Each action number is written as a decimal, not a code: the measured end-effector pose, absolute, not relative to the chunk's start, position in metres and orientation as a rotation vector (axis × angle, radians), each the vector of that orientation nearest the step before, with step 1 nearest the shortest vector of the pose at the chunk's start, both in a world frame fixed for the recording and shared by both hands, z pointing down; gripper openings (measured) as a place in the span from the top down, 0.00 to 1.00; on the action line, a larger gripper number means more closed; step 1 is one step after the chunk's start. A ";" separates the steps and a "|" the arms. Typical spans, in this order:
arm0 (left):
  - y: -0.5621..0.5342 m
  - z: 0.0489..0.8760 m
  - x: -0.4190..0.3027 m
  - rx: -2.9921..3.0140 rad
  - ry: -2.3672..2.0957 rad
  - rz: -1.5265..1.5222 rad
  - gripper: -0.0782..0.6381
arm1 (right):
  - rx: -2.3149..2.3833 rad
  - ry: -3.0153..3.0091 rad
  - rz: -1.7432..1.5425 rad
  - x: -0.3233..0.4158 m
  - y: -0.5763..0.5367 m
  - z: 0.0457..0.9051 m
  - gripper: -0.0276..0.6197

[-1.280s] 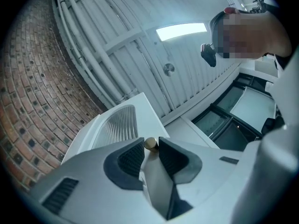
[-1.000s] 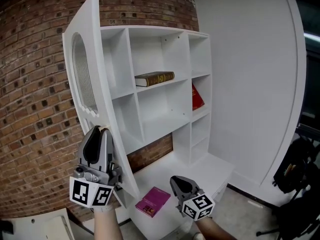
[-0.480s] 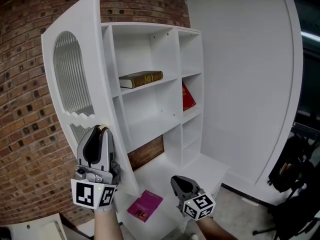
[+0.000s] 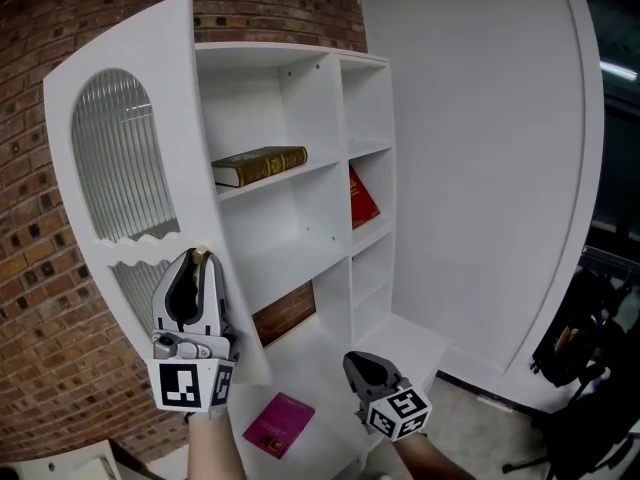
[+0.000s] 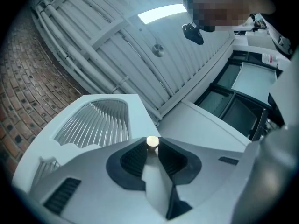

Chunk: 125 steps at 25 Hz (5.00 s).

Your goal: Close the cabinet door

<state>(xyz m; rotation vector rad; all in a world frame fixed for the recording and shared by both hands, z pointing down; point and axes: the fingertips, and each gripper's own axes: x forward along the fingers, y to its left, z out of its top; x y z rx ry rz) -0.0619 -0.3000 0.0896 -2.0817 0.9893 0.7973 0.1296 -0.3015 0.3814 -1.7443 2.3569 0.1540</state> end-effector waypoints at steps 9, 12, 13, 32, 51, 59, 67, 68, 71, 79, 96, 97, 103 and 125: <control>-0.353 0.091 -0.035 -1.996 1.152 0.662 0.78 | -1.781 2.332 0.147 0.169 -0.334 0.384 0.91; -0.365 0.090 -0.030 -1.956 1.200 0.641 0.78 | -1.776 2.331 0.152 0.177 -0.345 0.381 0.91; -0.369 0.090 -0.029 -1.942 1.216 0.635 0.78 | -1.773 2.332 0.152 0.179 -0.350 0.380 0.91; -0.424 0.090 -0.019 -1.758 1.419 0.528 0.79 | -1.630 2.432 0.113 0.174 -0.425 0.381 0.91; -0.473 0.088 -0.023 -1.590 1.558 0.423 0.79 | -1.467 2.558 0.115 0.167 -0.496 0.381 0.91; -0.491 0.085 -0.026 -1.542 1.594 0.391 0.79 | -1.438 2.585 0.089 0.161 -0.514 0.378 0.91; -0.497 0.086 -0.028 -1.511 1.610 0.378 0.79 | -1.433 2.585 0.092 0.159 -0.519 0.378 0.91; -0.497 0.086 -0.028 -1.507 1.611 0.373 0.79 | -1.433 2.584 0.094 0.159 -0.519 0.377 0.91; -0.497 0.086 -0.028 -1.501 1.615 0.370 0.79 | -1.438 2.581 0.091 0.159 -0.518 0.378 0.91; -0.496 0.087 -0.028 -1.512 1.596 0.377 0.79 | -1.450 2.583 0.081 0.159 -0.513 0.381 0.91; -0.490 0.093 -0.029 -1.622 1.545 0.411 0.79 | -1.485 2.570 0.076 0.161 -0.490 0.393 0.91; -0.489 0.094 -0.030 -1.635 1.543 0.416 0.79 | -1.489 2.569 0.071 0.160 -0.488 0.393 0.91; -0.476 0.107 -0.024 -1.657 1.506 0.376 0.79 | -1.504 2.560 0.036 0.157 -0.473 0.400 0.91; -0.429 0.264 -0.013 -2.130 1.391 0.222 0.88 | -1.605 2.554 -0.053 0.128 -0.376 0.446 0.91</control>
